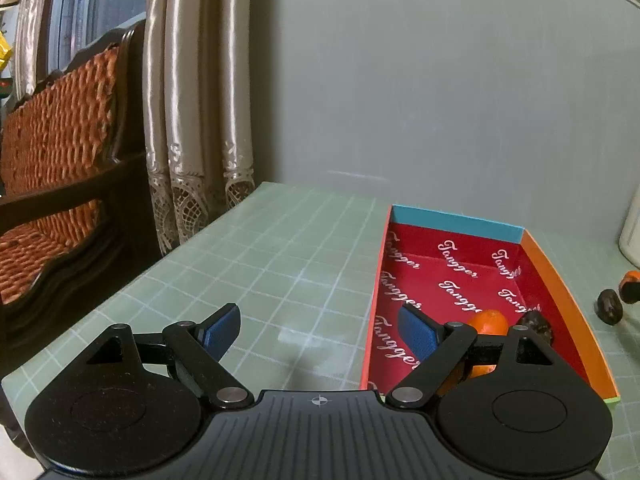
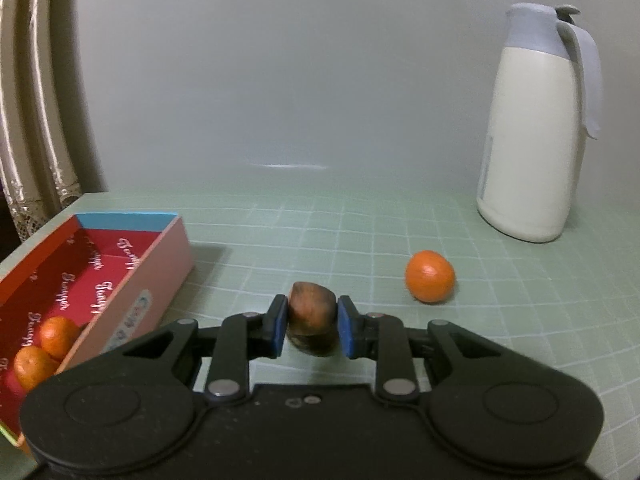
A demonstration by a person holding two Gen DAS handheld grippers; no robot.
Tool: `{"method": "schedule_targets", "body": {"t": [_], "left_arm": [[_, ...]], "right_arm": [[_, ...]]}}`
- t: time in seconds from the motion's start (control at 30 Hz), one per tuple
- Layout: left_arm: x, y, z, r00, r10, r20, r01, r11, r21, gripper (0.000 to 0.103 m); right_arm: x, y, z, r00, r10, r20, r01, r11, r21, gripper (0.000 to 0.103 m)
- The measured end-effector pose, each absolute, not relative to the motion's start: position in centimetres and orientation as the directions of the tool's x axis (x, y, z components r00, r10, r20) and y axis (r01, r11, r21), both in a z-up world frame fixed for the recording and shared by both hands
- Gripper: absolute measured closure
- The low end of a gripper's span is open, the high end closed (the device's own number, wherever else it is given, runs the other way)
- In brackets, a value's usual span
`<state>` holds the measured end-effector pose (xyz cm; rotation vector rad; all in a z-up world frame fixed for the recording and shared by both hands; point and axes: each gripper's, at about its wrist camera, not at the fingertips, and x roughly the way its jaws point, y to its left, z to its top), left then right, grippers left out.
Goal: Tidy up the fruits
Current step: 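Carry the brown nut with the right gripper into the red box and release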
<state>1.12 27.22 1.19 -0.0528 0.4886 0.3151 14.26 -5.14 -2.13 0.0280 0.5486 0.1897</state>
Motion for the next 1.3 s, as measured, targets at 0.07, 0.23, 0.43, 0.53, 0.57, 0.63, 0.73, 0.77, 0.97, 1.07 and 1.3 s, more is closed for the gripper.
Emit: {"method": "schedule_targets", "body": {"t": [0.07, 0.23, 0.43, 0.53, 0.57, 0.63, 0.73, 0.77, 0.97, 1.07, 1.3], "left_arm": [[1.1, 27.2, 1.2, 0.837, 0.28, -0.471, -0.306, 0.952, 0.022, 0.018], [1.1, 27.0, 1.1, 0.835, 0.266, -0.481, -0.289, 0.957, 0.026, 0.018], [0.9, 27.3, 1.1, 0.833, 0.266, -0.486, -0.29, 0.957, 0.027, 0.018], [0.8, 27.7, 0.9, 0.825, 0.273, -0.495, -0.297, 0.954, 0.03, 0.018], [0.7, 27.9, 0.9, 0.826, 0.275, -0.493, -0.301, 0.953, 0.028, 0.018], [0.4, 28.2, 1.0, 0.827, 0.281, -0.487, -0.31, 0.95, 0.023, 0.018], [0.1, 28.6, 1.0, 0.829, 0.271, -0.488, -0.305, 0.952, 0.01, 0.018], [0.1, 28.6, 1.1, 0.83, 0.273, -0.487, -0.305, 0.952, 0.015, 0.018], [-1.0, 29.2, 2.0, 0.843, 0.296, -0.449, -0.327, 0.945, 0.01, 0.018], [-1.4, 29.8, 2.2, 0.841, 0.313, -0.442, -0.345, 0.938, 0.007, 0.018], [-2.1, 30.8, 2.2, 0.828, 0.348, -0.44, -0.378, 0.925, 0.02, 0.018]], "right_arm": [[13.8, -4.5, -1.8, 0.837, 0.201, -0.509, -0.187, 0.979, 0.079, 0.078], [12.1, -2.2, -1.0, 0.837, 0.236, -0.493, -0.24, 0.969, 0.055, 0.078], [10.6, -0.3, -0.7, 0.827, 0.276, -0.491, -0.28, 0.958, 0.066, 0.078], [9.6, 0.7, -0.4, 0.822, 0.304, -0.481, -0.305, 0.949, 0.078, 0.078], [9.1, 1.2, -0.3, 0.821, 0.316, -0.475, -0.318, 0.945, 0.08, 0.078], [8.6, 1.9, 0.0, 0.818, 0.336, -0.466, -0.338, 0.938, 0.083, 0.078], [7.9, 3.2, 0.2, 0.81, 0.366, -0.458, -0.372, 0.925, 0.08, 0.078], [7.7, 3.7, 0.2, 0.806, 0.375, -0.457, -0.384, 0.92, 0.079, 0.078], [6.9, 6.4, 0.1, 0.779, 0.433, -0.454, -0.453, 0.889, 0.07, 0.078], [6.5, 7.5, 0.1, 0.761, 0.465, -0.452, -0.488, 0.87, 0.073, 0.078], [5.2, 11.0, -0.1, 0.708, 0.544, -0.45, -0.582, 0.811, 0.066, 0.078]]}}
